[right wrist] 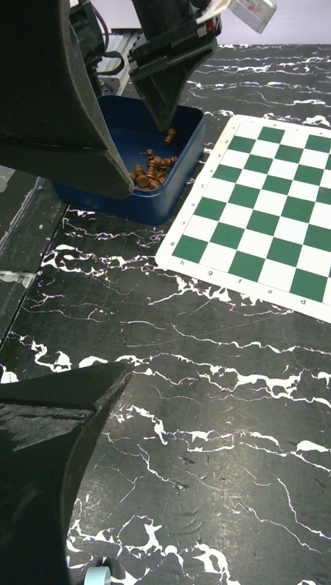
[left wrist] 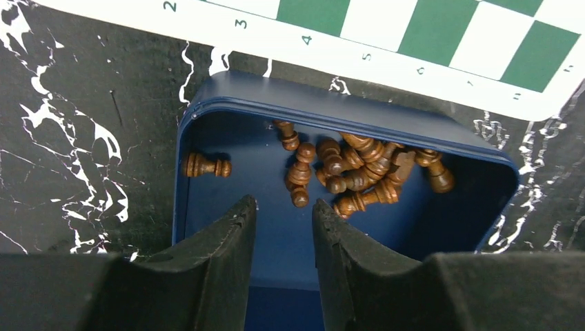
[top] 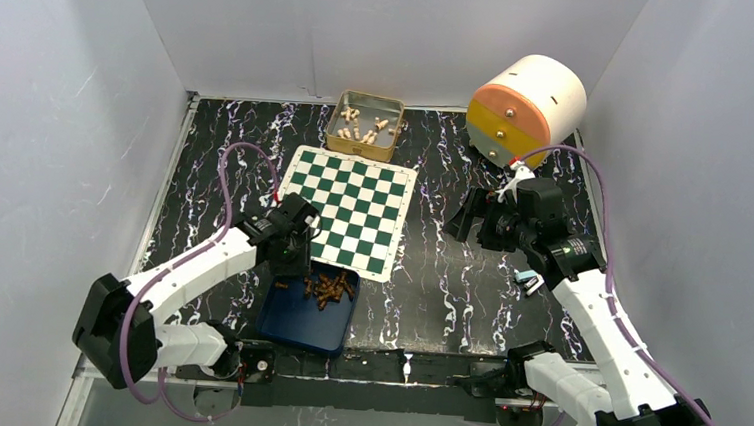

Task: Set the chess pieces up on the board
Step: Pick up the chess piece from the storage box.

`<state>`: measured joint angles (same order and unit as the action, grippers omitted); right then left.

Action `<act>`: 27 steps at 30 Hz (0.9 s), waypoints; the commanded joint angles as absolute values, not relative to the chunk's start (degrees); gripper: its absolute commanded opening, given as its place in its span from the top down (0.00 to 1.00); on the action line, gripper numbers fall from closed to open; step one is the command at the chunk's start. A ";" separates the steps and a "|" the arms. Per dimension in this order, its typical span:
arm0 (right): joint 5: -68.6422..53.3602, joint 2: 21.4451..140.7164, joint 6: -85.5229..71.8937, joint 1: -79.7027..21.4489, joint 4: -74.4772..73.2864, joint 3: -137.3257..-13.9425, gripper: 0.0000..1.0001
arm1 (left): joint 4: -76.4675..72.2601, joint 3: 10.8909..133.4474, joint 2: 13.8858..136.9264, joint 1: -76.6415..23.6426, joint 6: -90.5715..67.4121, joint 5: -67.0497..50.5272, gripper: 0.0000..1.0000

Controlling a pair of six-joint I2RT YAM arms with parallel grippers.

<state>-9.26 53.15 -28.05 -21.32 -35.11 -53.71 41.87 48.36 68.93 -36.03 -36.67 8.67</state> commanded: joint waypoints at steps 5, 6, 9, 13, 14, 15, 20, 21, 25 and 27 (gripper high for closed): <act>-9.99 52.16 -26.65 -20.94 -32.14 -52.77 0.01 | 37.56 45.19 71.93 -37.57 -40.47 8.45 0.70; -9.94 52.15 -26.56 -21.01 -32.23 -52.86 0.01 | 36.95 44.87 72.16 -37.61 -40.36 8.10 0.71; -10.00 51.81 -26.39 -20.98 -32.40 -52.84 0.01 | 35.34 44.11 73.10 -37.62 -40.15 6.10 0.71; -9.84 51.43 -26.20 -20.95 -32.77 -52.77 0.01 | 35.45 43.40 74.04 -37.70 -40.54 5.39 0.71; -9.72 51.29 -26.12 -20.98 -32.78 -52.79 0.01 | 35.62 43.03 74.03 -37.70 -40.58 5.82 0.71; -9.56 51.18 -26.04 -20.99 -32.90 -52.76 0.01 | 35.83 42.90 73.93 -37.70 -40.67 6.13 0.71; -9.10 51.06 -25.93 -20.95 -33.22 -52.94 0.01 | 36.28 42.96 74.60 -37.94 -40.01 6.27 0.71; -9.14 51.06 -25.93 -20.93 -33.22 -52.91 0.01 | 36.25 42.88 74.69 -38.15 -39.98 6.43 0.71; -9.14 51.02 -26.14 -20.99 -33.29 -52.41 0.01 | 35.77 42.10 75.32 -38.57 -39.99 6.40 0.74; -8.97 51.05 -26.27 -20.94 -33.23 -52.38 0.01 | 35.53 41.84 75.62 -38.68 -40.14 6.31 0.74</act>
<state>-9.19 52.10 -26.79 -21.32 -34.59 -52.58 34.98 42.96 74.89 -38.22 -39.86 6.00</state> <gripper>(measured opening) 0.984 0.260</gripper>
